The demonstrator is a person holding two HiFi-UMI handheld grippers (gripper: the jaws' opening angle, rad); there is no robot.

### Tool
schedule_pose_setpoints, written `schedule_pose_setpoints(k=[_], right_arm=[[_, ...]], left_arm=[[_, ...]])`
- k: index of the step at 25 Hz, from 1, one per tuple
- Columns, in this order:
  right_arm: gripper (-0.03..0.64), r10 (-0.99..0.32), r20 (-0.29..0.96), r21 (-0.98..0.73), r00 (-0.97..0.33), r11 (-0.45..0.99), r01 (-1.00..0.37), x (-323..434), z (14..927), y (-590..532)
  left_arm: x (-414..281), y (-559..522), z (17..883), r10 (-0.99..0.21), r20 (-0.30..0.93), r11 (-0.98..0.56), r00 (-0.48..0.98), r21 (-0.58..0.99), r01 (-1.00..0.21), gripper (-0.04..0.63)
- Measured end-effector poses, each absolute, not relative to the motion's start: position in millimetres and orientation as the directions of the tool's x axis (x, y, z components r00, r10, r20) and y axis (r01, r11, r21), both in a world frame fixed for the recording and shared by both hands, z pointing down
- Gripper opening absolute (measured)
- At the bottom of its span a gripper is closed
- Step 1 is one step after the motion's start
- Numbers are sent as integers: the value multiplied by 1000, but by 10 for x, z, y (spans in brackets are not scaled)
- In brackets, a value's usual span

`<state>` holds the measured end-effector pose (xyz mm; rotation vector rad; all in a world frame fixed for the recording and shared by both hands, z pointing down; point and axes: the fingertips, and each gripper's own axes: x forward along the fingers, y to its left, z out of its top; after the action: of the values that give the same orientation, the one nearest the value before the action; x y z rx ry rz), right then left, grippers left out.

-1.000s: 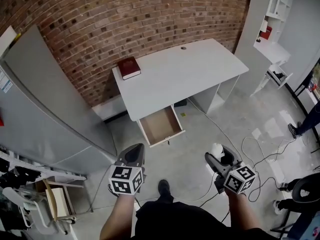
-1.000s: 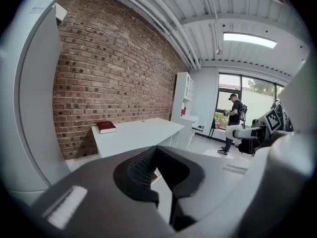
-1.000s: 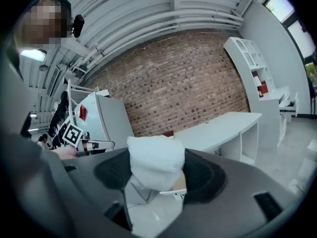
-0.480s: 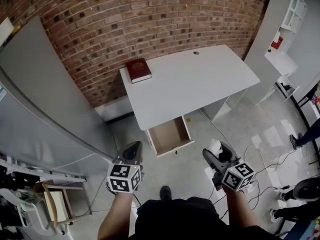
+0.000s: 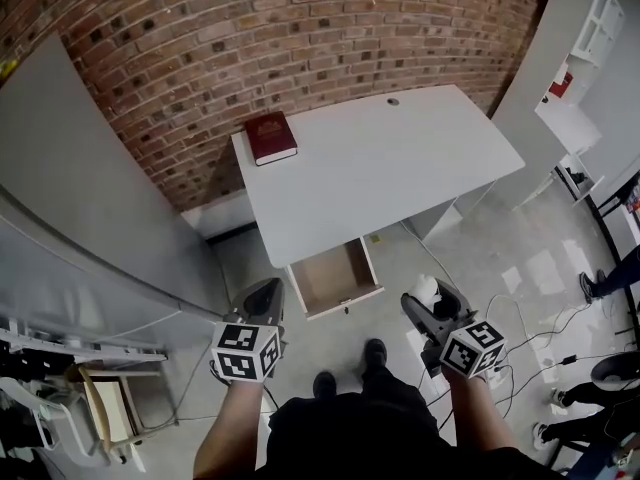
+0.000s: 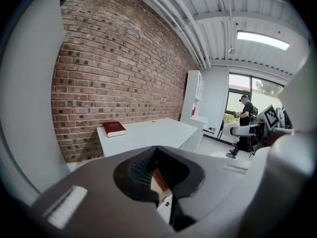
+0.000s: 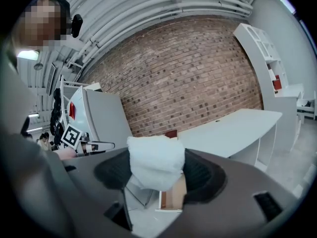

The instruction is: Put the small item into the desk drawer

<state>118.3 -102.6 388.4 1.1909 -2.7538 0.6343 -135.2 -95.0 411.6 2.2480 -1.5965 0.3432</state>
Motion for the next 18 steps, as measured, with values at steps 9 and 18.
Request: schedule_pose_setpoints(k=[9,18], right_arm=[[287,-587,234,-335,-775,700,-631,1398,3945,-1733],[287,-475,267,-364,-839,756,-544,1593,4204,-1957]], left_arm=[[-1032,-1355,4067,-873,425,-200,239,135,-970,11],[-696,-1421,4139,-878,451,-118,163,128,-985,11]])
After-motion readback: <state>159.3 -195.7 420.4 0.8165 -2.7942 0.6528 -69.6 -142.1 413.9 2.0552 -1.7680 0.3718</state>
